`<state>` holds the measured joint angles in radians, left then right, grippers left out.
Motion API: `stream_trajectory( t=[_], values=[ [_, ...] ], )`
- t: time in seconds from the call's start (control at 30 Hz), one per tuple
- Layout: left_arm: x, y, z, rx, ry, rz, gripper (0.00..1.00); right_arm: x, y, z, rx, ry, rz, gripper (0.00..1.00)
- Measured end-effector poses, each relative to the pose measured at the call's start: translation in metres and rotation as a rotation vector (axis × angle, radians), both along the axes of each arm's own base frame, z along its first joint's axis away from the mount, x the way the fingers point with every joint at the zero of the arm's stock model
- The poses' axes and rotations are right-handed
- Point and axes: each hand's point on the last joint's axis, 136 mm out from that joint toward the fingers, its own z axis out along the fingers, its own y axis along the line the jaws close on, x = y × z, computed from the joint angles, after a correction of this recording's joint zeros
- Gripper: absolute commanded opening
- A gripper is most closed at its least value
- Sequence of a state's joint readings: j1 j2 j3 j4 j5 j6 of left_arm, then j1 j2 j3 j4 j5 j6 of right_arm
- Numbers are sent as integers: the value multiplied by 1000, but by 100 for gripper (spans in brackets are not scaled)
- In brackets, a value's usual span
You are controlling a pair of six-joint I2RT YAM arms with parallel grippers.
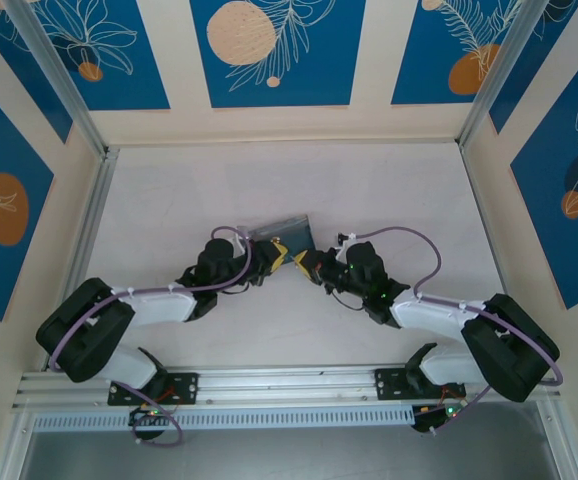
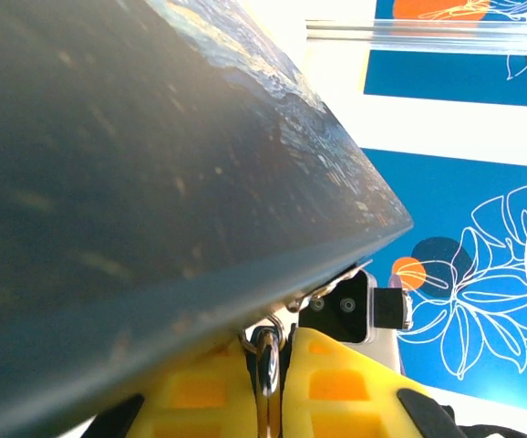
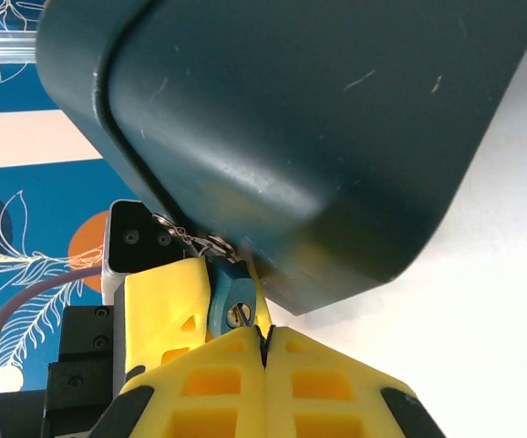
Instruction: Unlock the padlock with the key
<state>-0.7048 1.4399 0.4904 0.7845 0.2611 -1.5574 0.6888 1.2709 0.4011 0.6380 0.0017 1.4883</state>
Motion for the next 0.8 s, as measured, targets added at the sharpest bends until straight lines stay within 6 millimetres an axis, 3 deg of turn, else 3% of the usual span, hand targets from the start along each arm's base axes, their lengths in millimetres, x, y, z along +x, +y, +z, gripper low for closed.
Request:
stream_trajectory(
  t=[0.8],
  values=[
    [13,10,2,-1,-8,89,0,22,13,3,-45,-159,160,0]
  ],
)
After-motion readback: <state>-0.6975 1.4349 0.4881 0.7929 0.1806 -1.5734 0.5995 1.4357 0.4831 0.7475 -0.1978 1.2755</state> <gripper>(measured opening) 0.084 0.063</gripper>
